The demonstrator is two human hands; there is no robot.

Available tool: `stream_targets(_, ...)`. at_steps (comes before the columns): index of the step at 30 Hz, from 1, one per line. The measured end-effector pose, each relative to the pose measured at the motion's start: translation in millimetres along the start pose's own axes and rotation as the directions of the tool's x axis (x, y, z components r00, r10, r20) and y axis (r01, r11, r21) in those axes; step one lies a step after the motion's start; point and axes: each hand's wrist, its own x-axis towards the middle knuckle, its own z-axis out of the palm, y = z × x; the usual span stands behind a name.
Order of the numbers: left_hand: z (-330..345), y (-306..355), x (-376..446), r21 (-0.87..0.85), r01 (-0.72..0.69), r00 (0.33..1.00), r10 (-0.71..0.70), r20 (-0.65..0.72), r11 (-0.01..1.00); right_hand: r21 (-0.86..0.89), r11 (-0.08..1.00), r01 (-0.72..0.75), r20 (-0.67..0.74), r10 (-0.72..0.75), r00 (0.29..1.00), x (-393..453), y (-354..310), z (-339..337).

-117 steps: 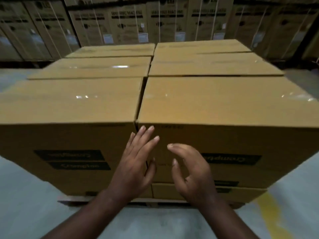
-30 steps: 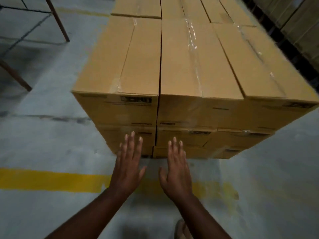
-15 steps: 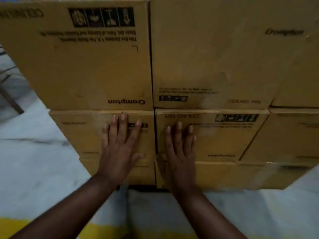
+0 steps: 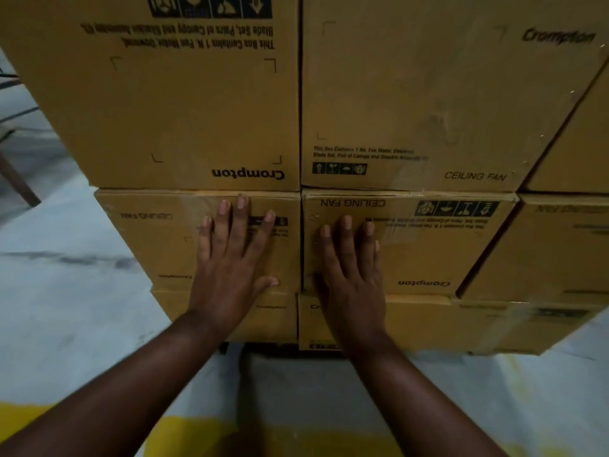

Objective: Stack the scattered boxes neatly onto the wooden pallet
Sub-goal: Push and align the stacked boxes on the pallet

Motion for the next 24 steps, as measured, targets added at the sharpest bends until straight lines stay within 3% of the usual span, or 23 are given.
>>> stream_targets(12,1.7,-7.0,4.1,0.021,-0.037,0.999,0.037,0.013,0.999,0.002,1.000,0.018,-0.032,-0.018,0.999,-5.3,0.8,12.0)
stream_targets(20,22.3,4.6,-30.5,-0.011,-0.082,0.992,0.083,0.091,0.997,-0.056,0.994,0.097,0.222,-0.082,0.972,-76.1,21.2,25.6)
stream_targets(24,43.7,14.9,-43.6,0.051,-0.076,0.992,0.071,0.104,0.996,-0.089,0.988,0.124,0.226,-0.101,0.969,-79.5,37.4,33.4)
